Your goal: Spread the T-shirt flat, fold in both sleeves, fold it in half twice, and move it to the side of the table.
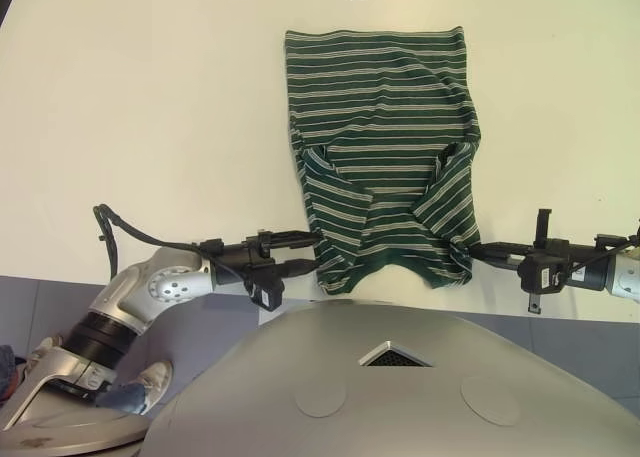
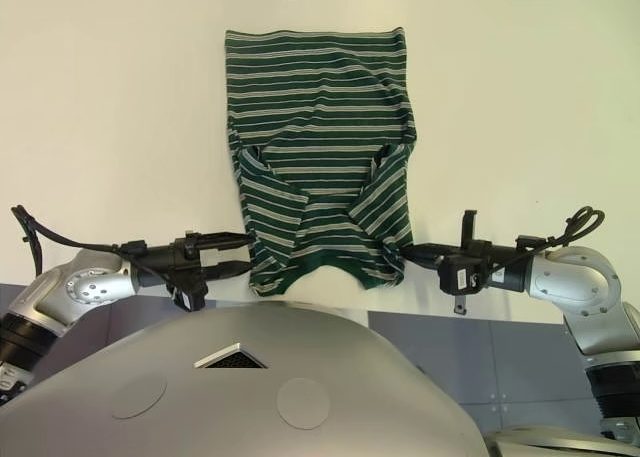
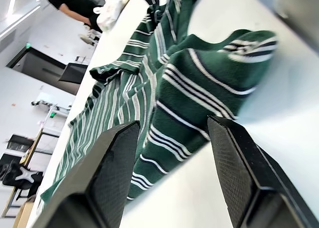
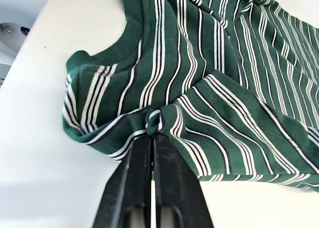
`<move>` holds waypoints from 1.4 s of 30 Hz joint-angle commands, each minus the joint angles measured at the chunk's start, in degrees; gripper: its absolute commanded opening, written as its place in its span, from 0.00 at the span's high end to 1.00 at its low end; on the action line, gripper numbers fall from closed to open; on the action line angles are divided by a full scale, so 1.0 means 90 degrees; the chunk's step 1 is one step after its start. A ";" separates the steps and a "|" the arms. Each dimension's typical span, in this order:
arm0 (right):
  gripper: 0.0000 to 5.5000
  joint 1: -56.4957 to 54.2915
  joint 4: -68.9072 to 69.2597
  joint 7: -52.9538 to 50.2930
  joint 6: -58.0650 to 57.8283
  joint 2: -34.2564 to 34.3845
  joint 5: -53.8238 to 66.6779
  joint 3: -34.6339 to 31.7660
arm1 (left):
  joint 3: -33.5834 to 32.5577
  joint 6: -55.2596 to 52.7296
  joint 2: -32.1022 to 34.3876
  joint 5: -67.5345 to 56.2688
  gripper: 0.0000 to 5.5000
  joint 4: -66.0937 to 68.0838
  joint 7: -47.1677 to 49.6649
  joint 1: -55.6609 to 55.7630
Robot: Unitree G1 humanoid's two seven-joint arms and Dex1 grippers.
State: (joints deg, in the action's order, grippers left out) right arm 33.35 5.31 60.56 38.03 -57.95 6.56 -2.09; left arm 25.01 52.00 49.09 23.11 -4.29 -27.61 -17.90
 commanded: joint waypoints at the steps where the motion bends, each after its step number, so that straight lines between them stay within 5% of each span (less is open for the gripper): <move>1: 1.00 -0.0151 -0.0014 -0.0030 -0.0017 -0.0014 -0.0055 0.0047 | -0.0434 -0.0491 0.0577 0.0334 0.54 0.0175 -0.0240 -0.0271; 6: 1.00 -0.0112 -0.0035 -0.0036 -0.0019 -0.0025 -0.0040 0.0022 | -0.0710 -0.0445 0.0886 0.0319 0.54 -0.0315 -0.0337 -0.0764; 16: 1.00 -0.0415 0.0070 -0.0203 -0.0182 0.0269 -0.0244 0.0409 | 0.0172 -0.0648 0.0961 0.0087 0.49 -0.0532 -0.1314 -0.0475; 22: 1.00 -0.0567 0.0046 -0.0283 -0.0202 0.0295 -0.0286 0.0505 | 0.0084 -0.0695 0.0274 0.0595 0.35 -0.0351 -0.0813 -0.0036; 33: 1.00 -0.0664 -0.0006 -0.0321 -0.0200 0.0267 -0.0266 0.0599 | 0.0425 -0.0417 -0.0479 0.1348 0.35 0.0461 -0.0098 0.0468; 42: 1.00 -0.0635 0.0042 -0.0313 -0.0206 0.0242 -0.0235 0.0577 | 0.0556 -0.0199 -0.0212 0.1077 0.62 0.0539 -0.0219 0.0501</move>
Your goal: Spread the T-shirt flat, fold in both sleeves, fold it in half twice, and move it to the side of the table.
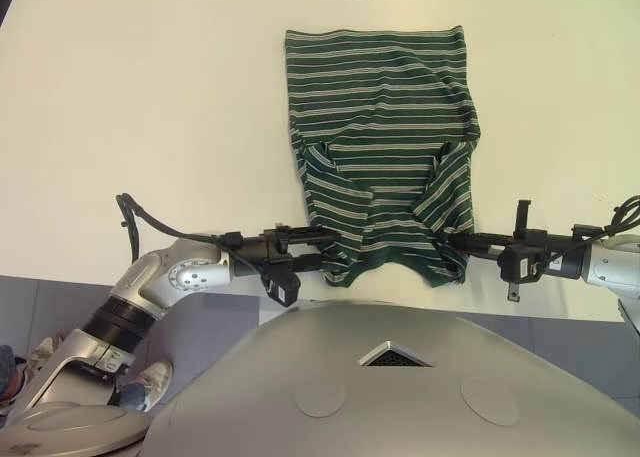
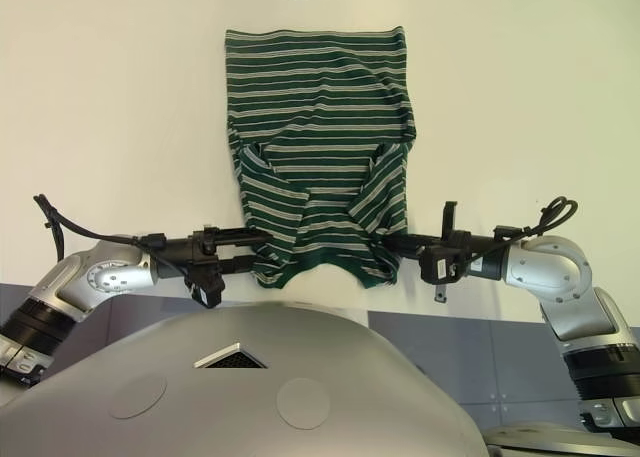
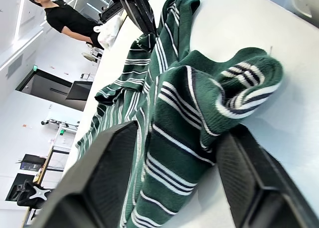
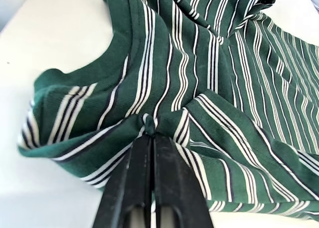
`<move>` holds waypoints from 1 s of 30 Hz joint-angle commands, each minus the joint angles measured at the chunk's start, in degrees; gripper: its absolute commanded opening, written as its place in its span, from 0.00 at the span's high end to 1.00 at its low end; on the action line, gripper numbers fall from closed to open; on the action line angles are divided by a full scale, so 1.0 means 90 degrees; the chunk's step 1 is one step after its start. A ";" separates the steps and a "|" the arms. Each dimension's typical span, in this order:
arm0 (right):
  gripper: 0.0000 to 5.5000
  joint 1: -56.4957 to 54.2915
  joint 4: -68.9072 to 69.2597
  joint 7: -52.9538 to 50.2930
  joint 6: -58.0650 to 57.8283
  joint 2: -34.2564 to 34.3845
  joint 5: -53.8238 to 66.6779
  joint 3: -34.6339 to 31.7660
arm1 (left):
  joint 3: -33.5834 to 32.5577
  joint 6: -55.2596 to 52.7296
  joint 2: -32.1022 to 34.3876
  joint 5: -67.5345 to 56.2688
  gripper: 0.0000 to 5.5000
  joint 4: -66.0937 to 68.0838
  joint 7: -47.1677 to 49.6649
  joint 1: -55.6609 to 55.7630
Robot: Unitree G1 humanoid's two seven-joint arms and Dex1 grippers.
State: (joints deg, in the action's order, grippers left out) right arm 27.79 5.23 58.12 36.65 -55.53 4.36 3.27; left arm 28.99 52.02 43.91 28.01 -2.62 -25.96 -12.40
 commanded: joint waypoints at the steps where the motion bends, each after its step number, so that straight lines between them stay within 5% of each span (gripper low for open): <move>1: 1.00 -0.0014 0.0058 -0.0039 -0.0056 -0.0034 0.0015 -0.0023 | 0.0108 -0.0187 0.0369 0.0515 0.65 0.0353 -0.0379 -0.0105; 15: 1.00 0.0162 0.0064 0.0035 -0.0024 -0.0218 0.0326 -0.0380 | -0.0554 -0.0057 0.1030 -0.0679 0.99 0.0084 -0.0361 -0.0233; 30: 1.00 0.0711 -0.0144 0.0753 0.0115 -0.0359 0.1816 -0.1496 | -0.1323 0.0283 0.1407 -0.2283 0.99 0.0003 -0.0482 -0.0573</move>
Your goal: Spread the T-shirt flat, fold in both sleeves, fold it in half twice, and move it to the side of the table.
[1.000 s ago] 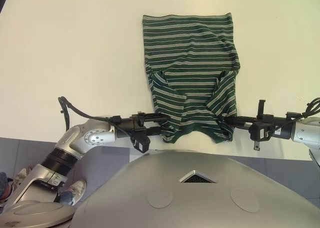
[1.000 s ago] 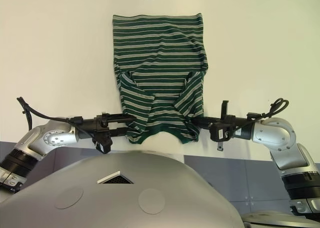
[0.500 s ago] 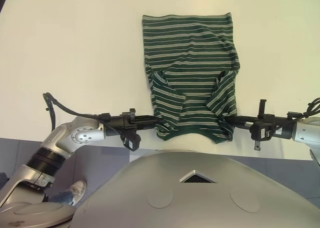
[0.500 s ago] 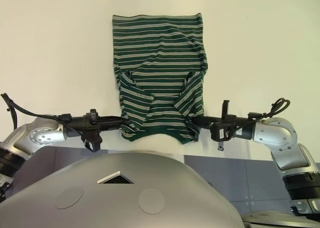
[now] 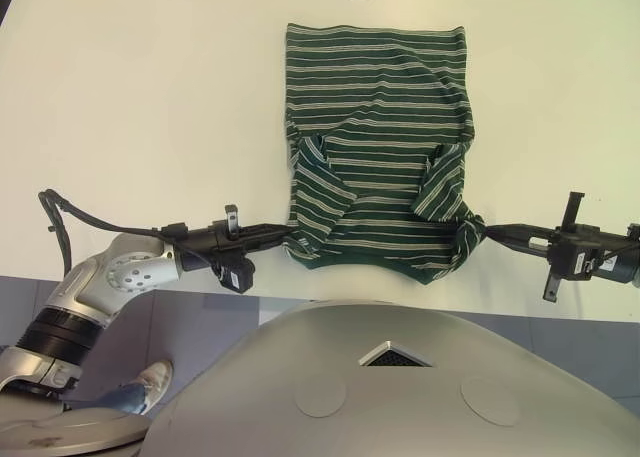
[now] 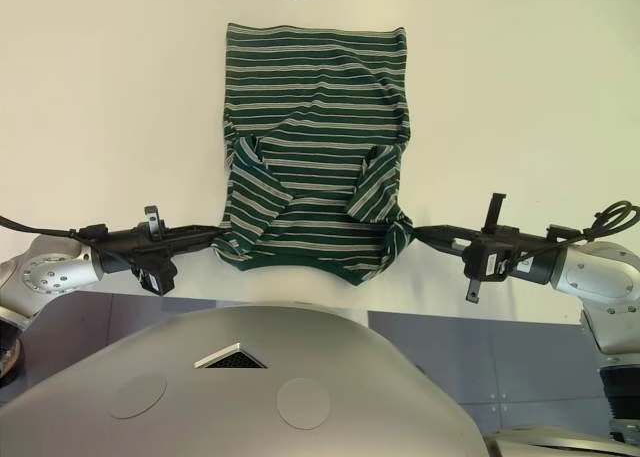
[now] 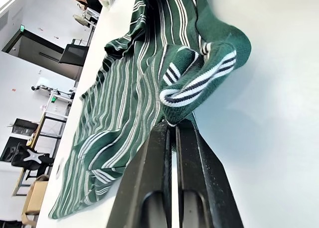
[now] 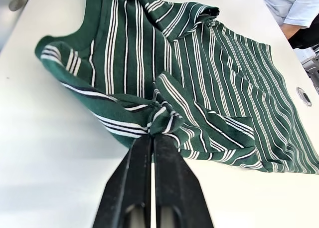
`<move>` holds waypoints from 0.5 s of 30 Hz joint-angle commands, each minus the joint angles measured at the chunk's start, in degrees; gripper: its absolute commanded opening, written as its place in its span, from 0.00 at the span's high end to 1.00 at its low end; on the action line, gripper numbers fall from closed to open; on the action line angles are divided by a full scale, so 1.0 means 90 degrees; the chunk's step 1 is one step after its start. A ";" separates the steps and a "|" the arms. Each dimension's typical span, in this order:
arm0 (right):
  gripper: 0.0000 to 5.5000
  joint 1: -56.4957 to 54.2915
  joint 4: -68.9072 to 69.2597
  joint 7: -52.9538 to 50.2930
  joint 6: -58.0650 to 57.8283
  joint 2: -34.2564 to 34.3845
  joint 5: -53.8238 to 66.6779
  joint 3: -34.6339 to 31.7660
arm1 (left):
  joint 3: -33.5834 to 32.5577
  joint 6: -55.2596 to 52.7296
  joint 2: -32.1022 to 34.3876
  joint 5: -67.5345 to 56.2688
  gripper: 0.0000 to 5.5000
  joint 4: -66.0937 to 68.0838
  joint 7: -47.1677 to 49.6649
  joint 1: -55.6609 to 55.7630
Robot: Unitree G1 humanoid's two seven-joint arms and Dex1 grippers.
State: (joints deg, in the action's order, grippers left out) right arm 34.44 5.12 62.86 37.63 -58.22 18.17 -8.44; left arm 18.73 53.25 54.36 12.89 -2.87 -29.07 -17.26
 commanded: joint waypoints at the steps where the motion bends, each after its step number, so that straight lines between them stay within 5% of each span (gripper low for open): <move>1: 1.00 -0.0040 -0.0172 0.0292 0.0003 -0.0042 0.0340 -0.0230 | -0.0224 0.0188 0.0281 -0.0771 0.99 0.0037 -0.0179 -0.0058; 8: 1.00 0.0015 -0.0299 0.0817 -0.0013 0.0071 0.0917 -0.0512 | -0.0439 0.0677 0.0806 -0.2481 0.99 -0.0349 -0.0586 -0.0498; 15: 1.00 0.0141 -0.0116 0.1170 -0.0089 0.0198 0.1223 -0.0797 | -0.0621 0.0815 0.0836 -0.2524 0.99 -0.0489 -0.0918 -0.0840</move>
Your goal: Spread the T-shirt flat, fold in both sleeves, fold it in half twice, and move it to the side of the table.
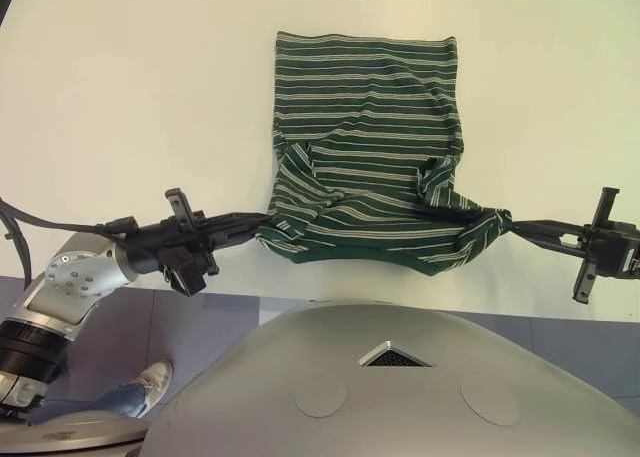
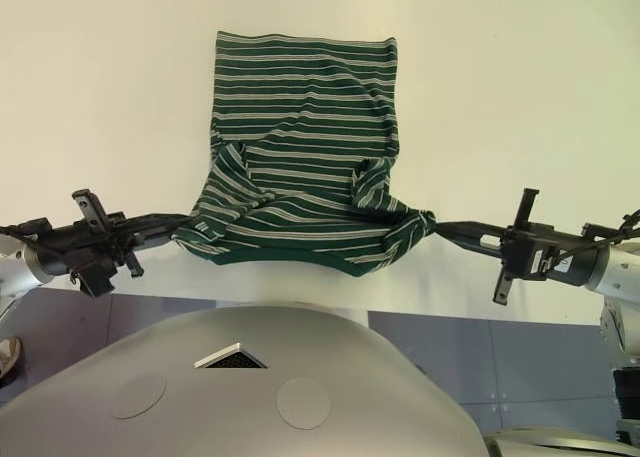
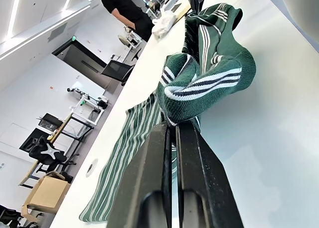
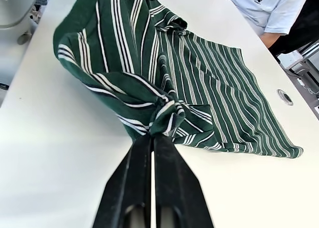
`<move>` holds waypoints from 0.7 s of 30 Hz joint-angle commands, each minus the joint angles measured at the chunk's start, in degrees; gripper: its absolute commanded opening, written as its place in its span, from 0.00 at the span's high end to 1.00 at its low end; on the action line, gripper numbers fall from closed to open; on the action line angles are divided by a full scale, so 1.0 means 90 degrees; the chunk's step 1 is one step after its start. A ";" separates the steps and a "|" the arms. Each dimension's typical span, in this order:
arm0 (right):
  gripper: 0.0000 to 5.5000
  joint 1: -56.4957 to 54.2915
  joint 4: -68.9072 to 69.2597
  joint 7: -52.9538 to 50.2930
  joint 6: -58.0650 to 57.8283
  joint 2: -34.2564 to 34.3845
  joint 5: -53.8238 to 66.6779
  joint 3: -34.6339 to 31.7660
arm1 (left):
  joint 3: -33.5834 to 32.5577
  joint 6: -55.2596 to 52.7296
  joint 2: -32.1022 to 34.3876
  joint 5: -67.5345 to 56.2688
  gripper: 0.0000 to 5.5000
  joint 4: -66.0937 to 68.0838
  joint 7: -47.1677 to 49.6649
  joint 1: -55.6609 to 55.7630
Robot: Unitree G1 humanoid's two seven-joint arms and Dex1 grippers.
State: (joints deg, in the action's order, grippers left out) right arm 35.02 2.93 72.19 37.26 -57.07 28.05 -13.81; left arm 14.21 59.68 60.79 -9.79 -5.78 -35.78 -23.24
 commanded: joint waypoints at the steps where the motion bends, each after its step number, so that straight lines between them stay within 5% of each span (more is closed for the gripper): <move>1: 1.00 0.0113 0.0203 0.0170 -0.0054 0.0085 0.0162 -0.0234 | -0.0134 0.0113 0.0123 -0.0008 0.99 -0.0214 -0.0207 -0.0226; 8: 1.00 -0.0060 0.0512 0.0251 -0.0216 0.0251 0.0075 -0.0133 | -0.0013 -0.0084 -0.0203 -0.0212 0.99 -0.0076 -0.0422 0.0001; 21: 1.00 -0.3483 -0.1332 -0.2476 -0.0746 0.1413 -0.3042 0.0892 | -0.0613 -0.2387 -0.2640 0.1449 0.99 0.2202 0.1010 0.2731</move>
State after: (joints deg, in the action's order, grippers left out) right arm 7.95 -6.08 53.43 30.92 -45.58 4.75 -6.97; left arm 9.26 41.43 39.14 -0.29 11.06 -29.24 -2.23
